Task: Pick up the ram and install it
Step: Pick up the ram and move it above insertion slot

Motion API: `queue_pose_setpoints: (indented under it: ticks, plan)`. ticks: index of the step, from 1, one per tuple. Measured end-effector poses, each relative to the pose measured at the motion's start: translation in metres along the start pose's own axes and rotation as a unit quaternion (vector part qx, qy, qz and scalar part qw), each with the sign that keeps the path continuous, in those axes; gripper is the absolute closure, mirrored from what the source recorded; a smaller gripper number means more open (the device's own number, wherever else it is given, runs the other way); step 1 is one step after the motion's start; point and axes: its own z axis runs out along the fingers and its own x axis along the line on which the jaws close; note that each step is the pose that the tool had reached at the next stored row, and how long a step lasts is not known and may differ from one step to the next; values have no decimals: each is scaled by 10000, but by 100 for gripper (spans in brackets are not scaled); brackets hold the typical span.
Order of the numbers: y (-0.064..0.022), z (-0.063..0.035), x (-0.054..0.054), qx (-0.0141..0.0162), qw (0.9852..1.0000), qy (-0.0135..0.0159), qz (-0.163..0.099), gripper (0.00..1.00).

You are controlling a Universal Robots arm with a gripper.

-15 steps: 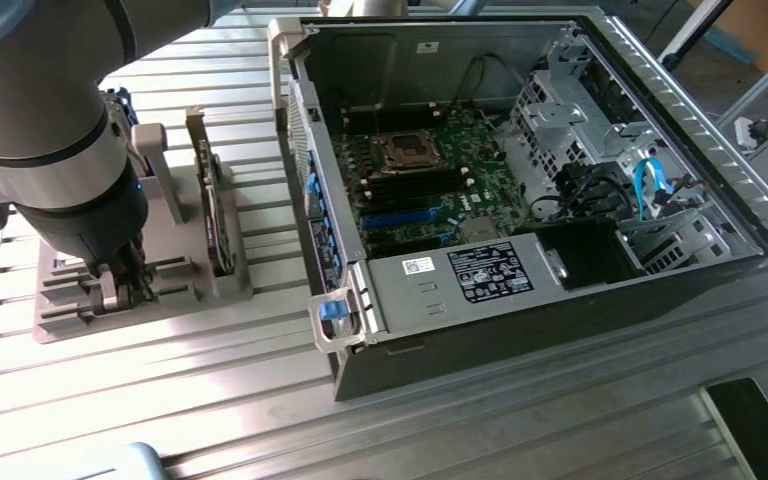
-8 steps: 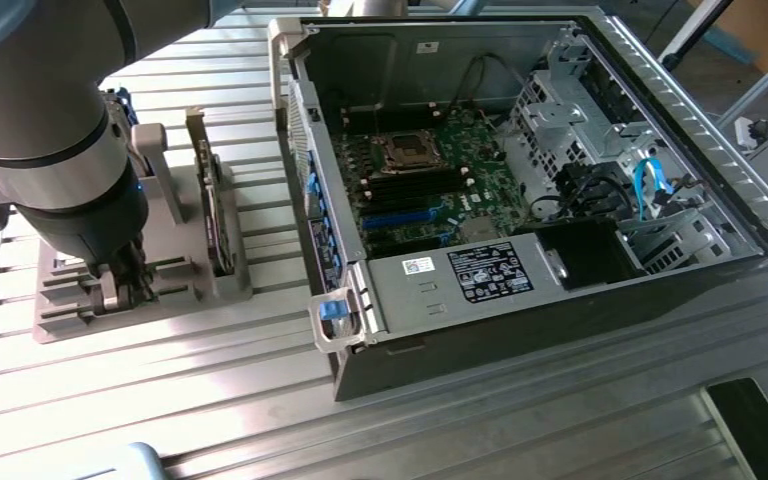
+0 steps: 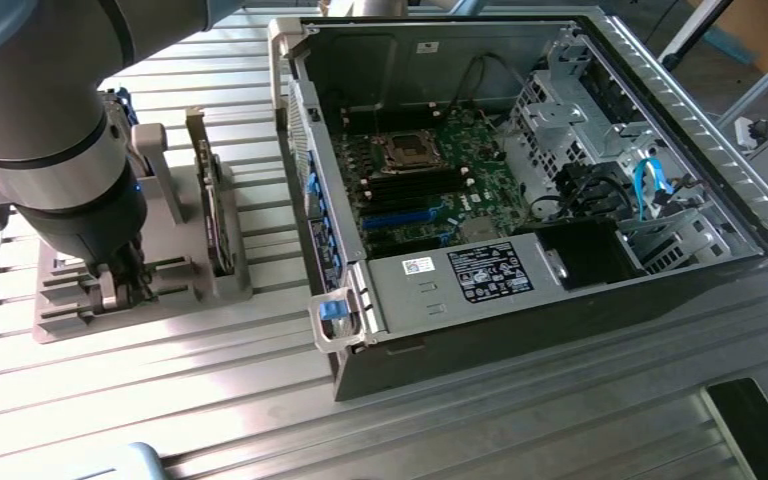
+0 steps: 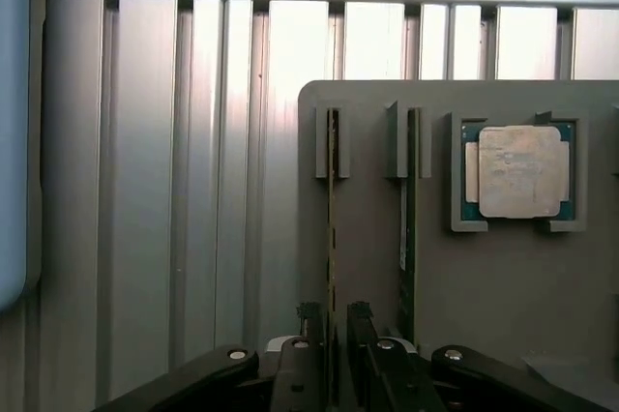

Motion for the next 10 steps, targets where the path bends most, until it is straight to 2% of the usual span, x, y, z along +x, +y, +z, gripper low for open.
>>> queue_pose_setpoints:
  ticks: [10]
  plan:
    - [17,39,-16,0,10000,0,-1,75]
